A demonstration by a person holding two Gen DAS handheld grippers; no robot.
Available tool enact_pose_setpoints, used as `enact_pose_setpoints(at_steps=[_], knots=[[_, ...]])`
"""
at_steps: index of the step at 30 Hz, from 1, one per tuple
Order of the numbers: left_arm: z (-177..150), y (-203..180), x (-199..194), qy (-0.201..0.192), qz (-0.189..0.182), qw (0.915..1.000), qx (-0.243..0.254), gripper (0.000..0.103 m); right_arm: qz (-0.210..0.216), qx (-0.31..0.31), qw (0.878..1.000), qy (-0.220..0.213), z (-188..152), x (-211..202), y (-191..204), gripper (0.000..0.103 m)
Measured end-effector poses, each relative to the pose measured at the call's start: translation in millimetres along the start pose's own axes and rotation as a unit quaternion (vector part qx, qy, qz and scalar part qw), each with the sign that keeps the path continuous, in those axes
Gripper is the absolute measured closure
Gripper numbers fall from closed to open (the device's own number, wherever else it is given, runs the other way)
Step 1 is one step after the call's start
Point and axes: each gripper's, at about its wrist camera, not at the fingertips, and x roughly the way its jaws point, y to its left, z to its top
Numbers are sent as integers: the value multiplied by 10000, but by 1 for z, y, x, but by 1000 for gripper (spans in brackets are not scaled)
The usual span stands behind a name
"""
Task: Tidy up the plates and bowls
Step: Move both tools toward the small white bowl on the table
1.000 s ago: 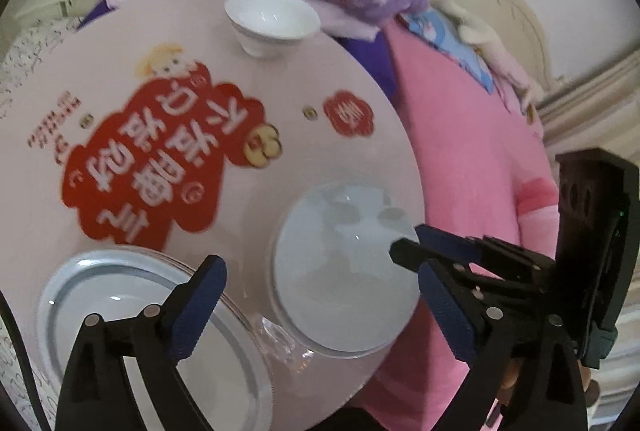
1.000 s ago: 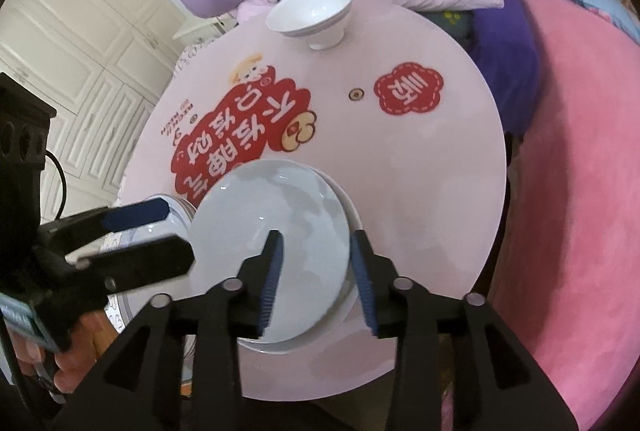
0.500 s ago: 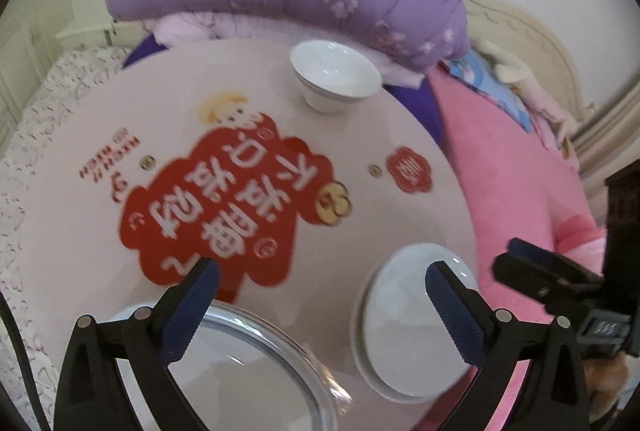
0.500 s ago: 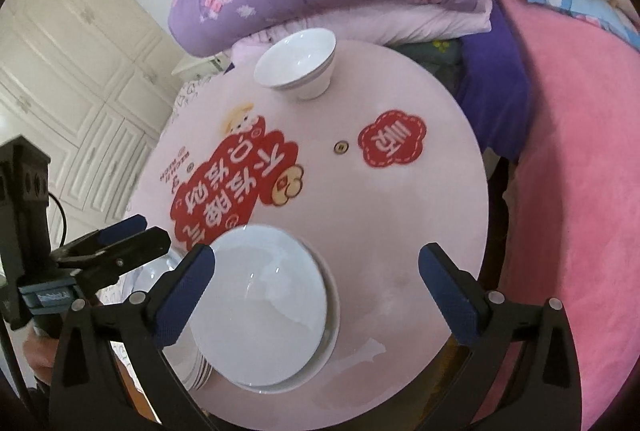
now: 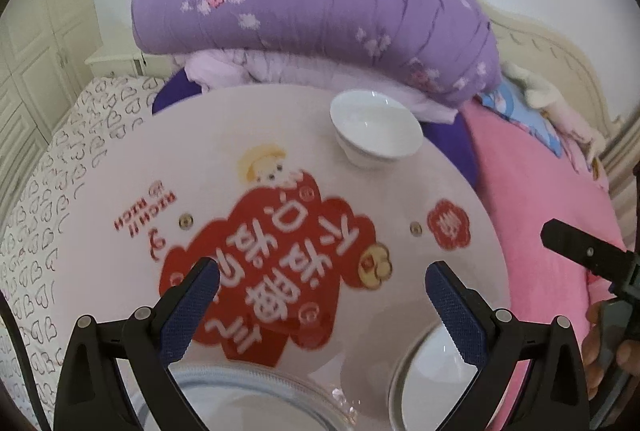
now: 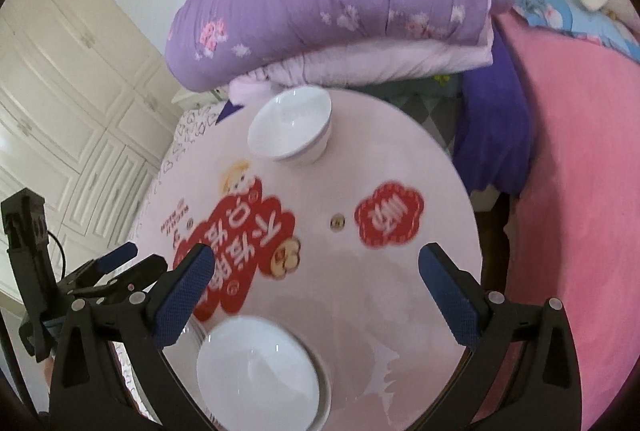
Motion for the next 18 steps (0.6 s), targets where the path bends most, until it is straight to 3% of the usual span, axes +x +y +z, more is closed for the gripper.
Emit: enact_pose_setpoints(at_steps=[9, 18], knots=[[54, 18, 26, -17, -99, 9991, -420, 1, -113, 18, 9998, -143, 50, 21, -7, 0], [107, 36, 83, 254, -245, 9960, -824, 1, -206, 108, 9997, 98, 87, 65, -20, 0]])
